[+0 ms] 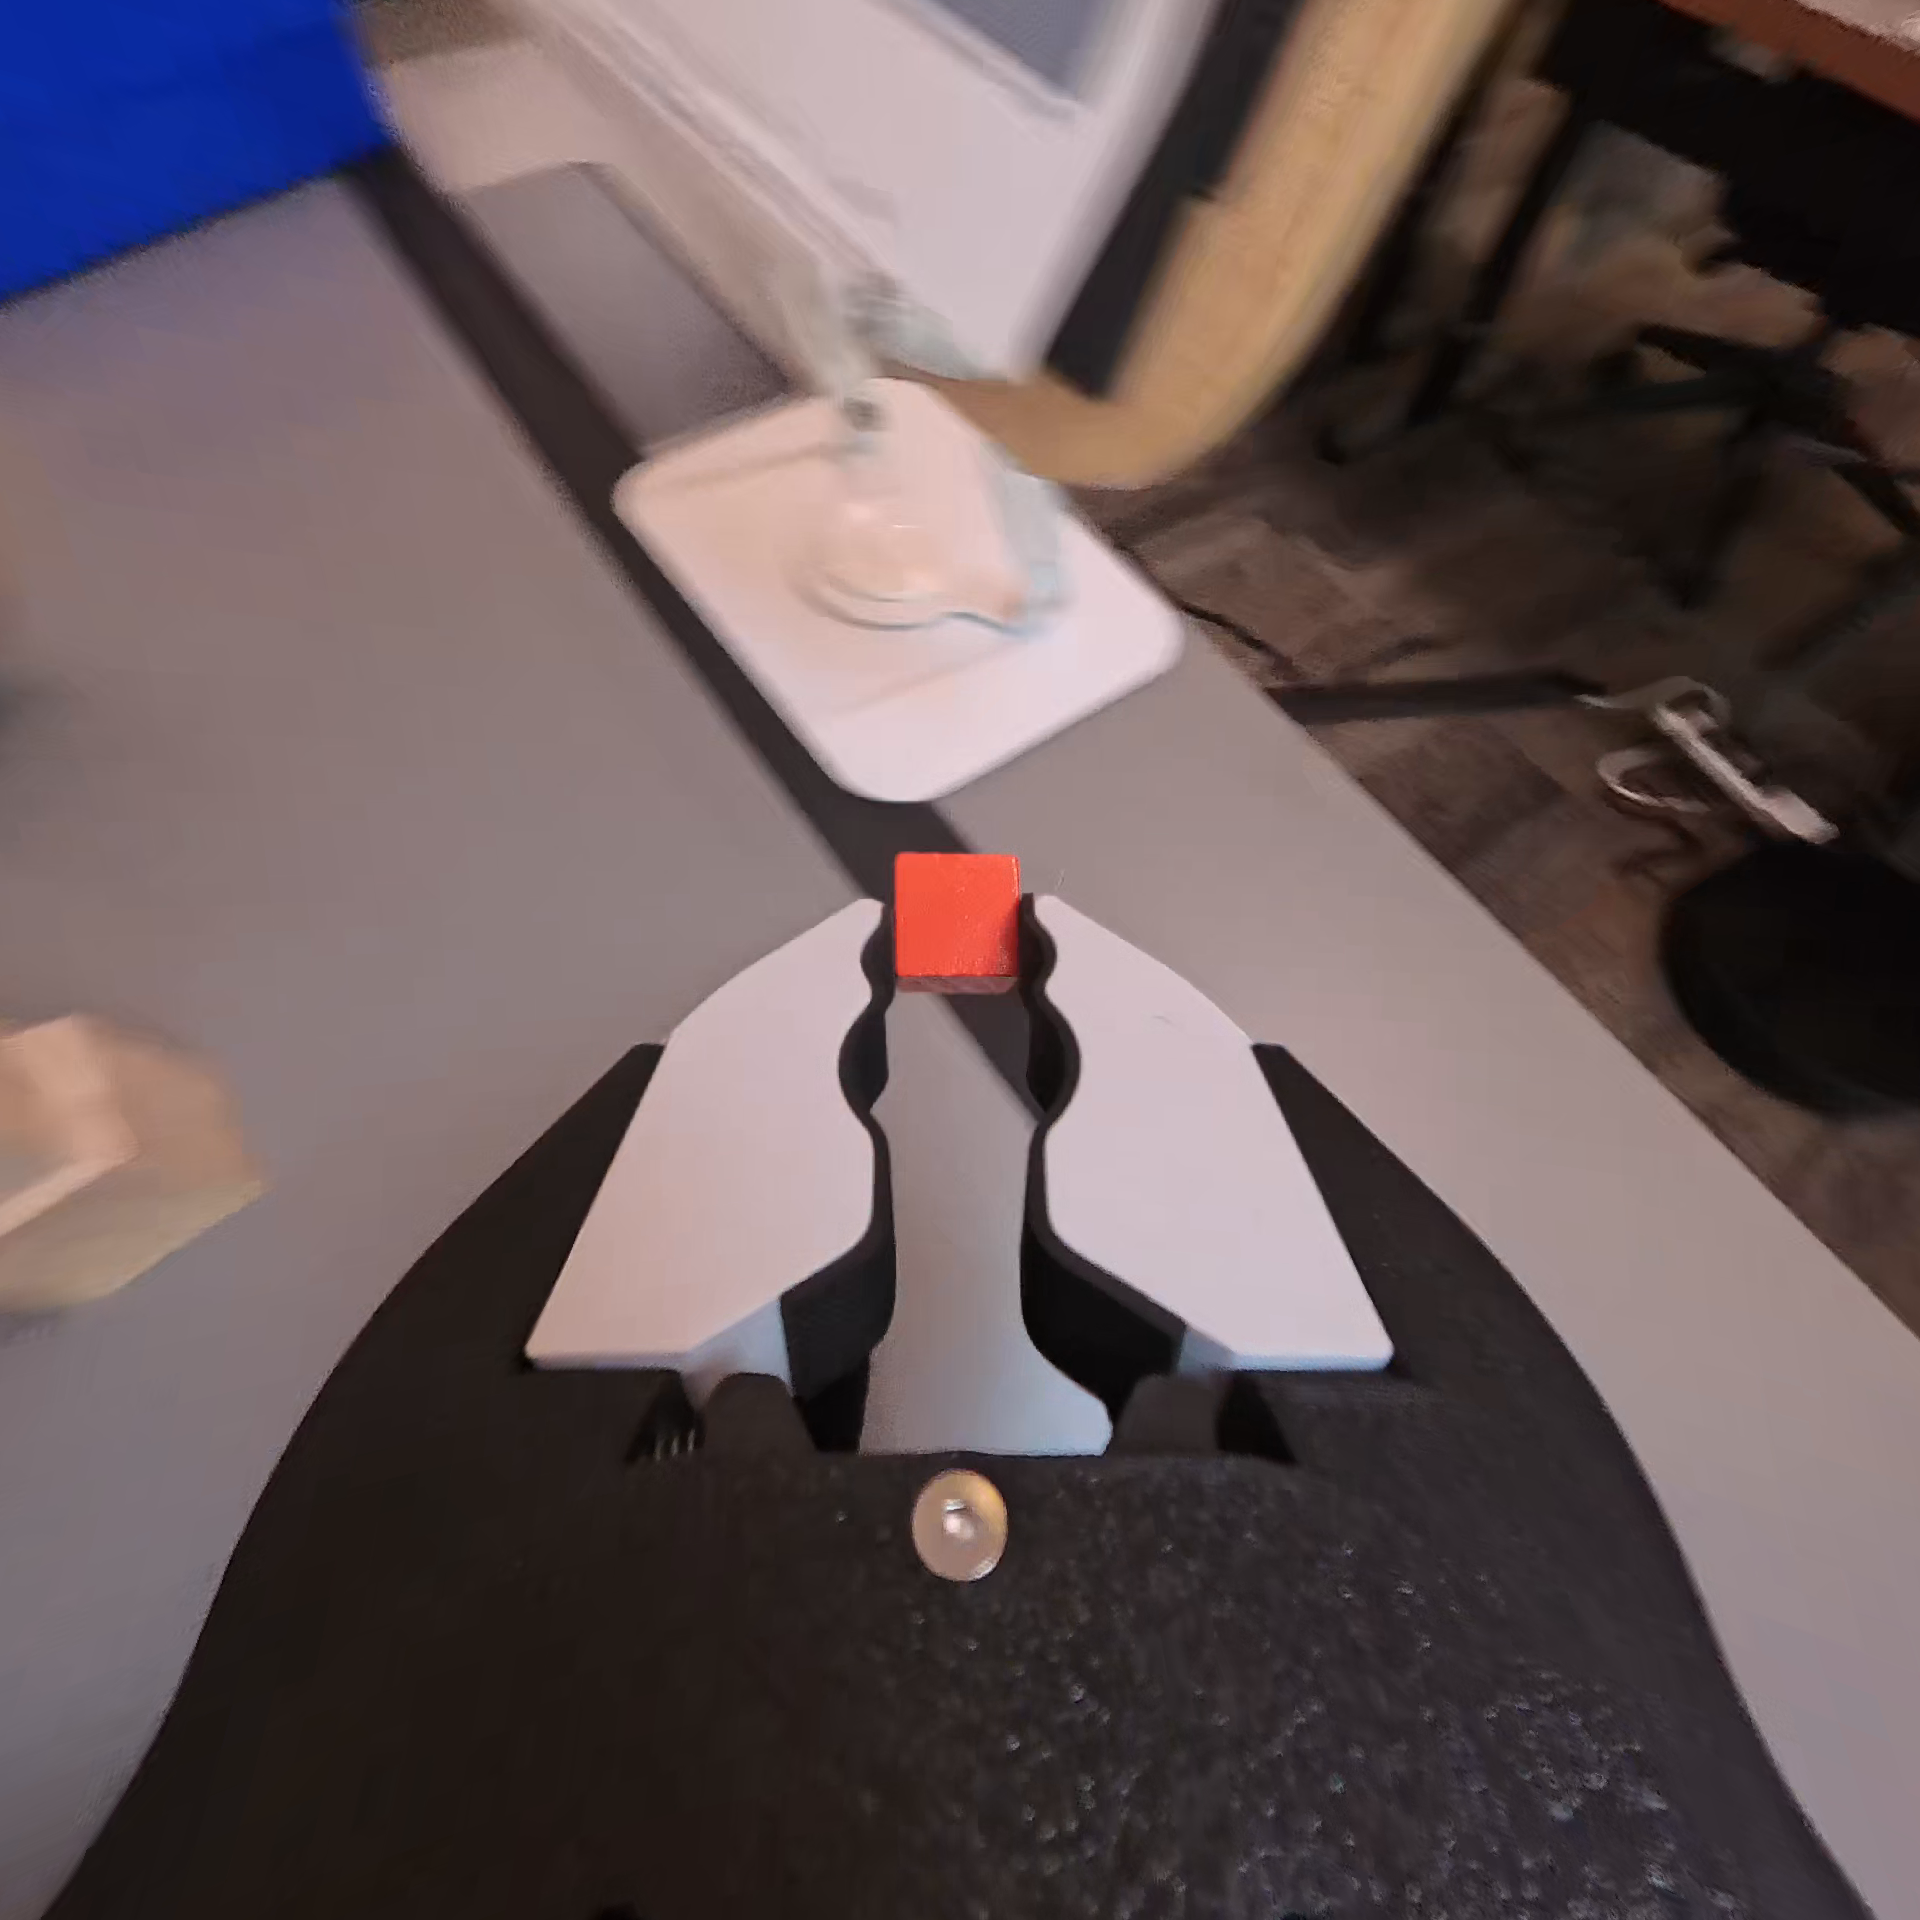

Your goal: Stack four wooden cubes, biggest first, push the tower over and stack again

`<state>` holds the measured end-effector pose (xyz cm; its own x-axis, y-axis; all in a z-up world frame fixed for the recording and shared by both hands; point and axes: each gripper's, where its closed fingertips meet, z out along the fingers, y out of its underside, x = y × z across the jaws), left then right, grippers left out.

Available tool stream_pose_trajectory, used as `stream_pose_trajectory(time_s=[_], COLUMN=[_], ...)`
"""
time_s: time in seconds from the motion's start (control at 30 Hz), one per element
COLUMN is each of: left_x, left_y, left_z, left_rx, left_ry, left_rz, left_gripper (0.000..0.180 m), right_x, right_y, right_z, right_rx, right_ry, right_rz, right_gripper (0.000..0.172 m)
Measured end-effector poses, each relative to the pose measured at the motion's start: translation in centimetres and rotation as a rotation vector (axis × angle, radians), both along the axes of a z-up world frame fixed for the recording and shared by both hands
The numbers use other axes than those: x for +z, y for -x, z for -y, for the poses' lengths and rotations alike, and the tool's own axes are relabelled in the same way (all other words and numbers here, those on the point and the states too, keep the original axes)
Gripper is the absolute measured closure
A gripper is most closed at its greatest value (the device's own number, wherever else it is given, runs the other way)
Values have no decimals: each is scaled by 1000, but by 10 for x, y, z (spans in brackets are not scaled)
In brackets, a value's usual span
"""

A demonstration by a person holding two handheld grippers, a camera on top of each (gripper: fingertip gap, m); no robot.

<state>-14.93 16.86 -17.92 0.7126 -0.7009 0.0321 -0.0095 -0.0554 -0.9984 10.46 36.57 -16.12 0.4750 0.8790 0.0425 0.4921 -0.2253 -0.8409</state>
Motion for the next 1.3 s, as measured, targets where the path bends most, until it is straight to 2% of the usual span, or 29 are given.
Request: stream_pose_trajectory(time_s=[0.1, 0.23, 0.37, 0.47, 0.77, 1.3], left_x=[-1, 0, 3, 9, 19, 21], left_y=[0, 0, 3, 5, 4, 2], left_z=[1, 2, 4, 7, 13, 16], left_rx=[1, -2, 4, -1, -40, -73], left_ry=[2, -5, -18, -31, -67, -74], left_rz=[0, 3, 18, 50, 89, 111], left_gripper=[180, 180, 180, 180, 180, 180], right_x=[17, 22, 22, 17, -6, -14], right_y=[26, 58, 83, 94, 98, 96], right_z=[66, 141, 195, 221, 232, 230], right_rx=[210, 439, 585, 649, 675, 674], right_ry=[-10, -24, -12, -7, 37, 42], right_rz=[57, 142, 167, 191, 278, 296], right_gripper=[149, 149, 149, 149, 149, 149])
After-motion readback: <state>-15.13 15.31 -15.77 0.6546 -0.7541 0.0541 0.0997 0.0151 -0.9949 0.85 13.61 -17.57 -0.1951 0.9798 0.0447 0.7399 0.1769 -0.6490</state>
